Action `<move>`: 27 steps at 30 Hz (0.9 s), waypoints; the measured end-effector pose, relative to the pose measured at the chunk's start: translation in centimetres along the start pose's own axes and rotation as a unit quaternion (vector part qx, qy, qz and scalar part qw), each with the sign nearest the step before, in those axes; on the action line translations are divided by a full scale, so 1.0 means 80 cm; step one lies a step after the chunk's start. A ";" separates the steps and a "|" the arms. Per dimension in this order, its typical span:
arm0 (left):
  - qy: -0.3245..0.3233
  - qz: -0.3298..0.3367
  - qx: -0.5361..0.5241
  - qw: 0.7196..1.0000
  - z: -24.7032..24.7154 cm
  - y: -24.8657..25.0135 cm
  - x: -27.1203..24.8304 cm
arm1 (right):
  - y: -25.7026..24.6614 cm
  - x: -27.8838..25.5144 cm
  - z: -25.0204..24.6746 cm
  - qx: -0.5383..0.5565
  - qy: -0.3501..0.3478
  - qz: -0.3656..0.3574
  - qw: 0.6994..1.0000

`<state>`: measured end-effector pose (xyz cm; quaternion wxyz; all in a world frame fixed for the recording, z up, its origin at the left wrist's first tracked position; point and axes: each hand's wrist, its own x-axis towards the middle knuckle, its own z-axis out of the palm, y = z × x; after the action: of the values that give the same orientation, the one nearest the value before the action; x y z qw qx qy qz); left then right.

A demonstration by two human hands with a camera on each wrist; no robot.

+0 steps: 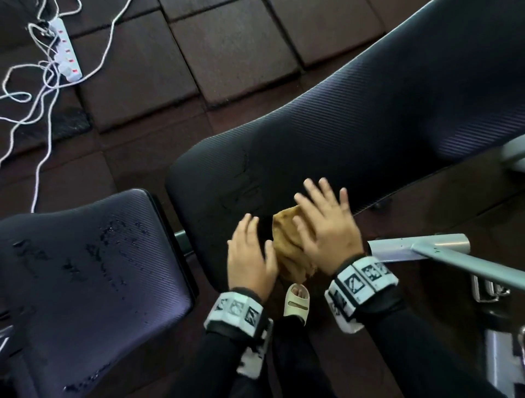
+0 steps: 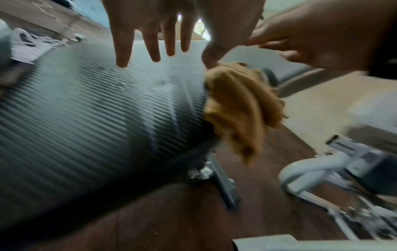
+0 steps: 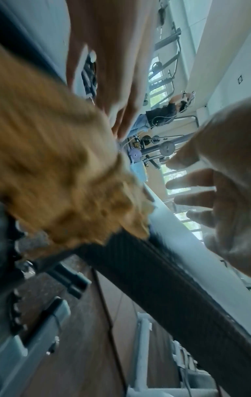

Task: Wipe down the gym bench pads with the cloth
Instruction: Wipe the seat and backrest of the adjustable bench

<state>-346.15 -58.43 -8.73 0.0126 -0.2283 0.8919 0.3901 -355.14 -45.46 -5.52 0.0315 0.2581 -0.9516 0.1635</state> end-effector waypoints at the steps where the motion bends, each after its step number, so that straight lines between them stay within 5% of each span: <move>1: -0.013 0.017 -0.006 1.000 0.010 0.013 -0.013 | 0.010 0.012 -0.002 -0.014 0.032 0.004 0.999; 6: -0.118 0.036 0.059 0.991 0.064 0.034 -0.028 | 0.046 0.047 0.003 -0.074 0.029 -0.002 0.997; 14: -0.064 0.042 0.053 0.996 0.066 0.005 0.002 | 0.051 0.045 0.015 -0.118 0.069 -0.020 0.990; 19: -0.001 -0.108 0.011 0.994 0.052 -0.048 0.020 | 0.051 0.044 0.017 -0.118 0.078 -0.025 0.990; 27: 0.110 -0.316 -0.072 0.940 0.047 -0.103 -0.034 | 0.053 0.043 0.019 -0.125 0.084 -0.029 0.988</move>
<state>-340.89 -59.56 -16.50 0.0204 -0.5402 0.7390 0.4020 -360.23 -44.18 -7.74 0.1481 0.2653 -0.9506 0.0633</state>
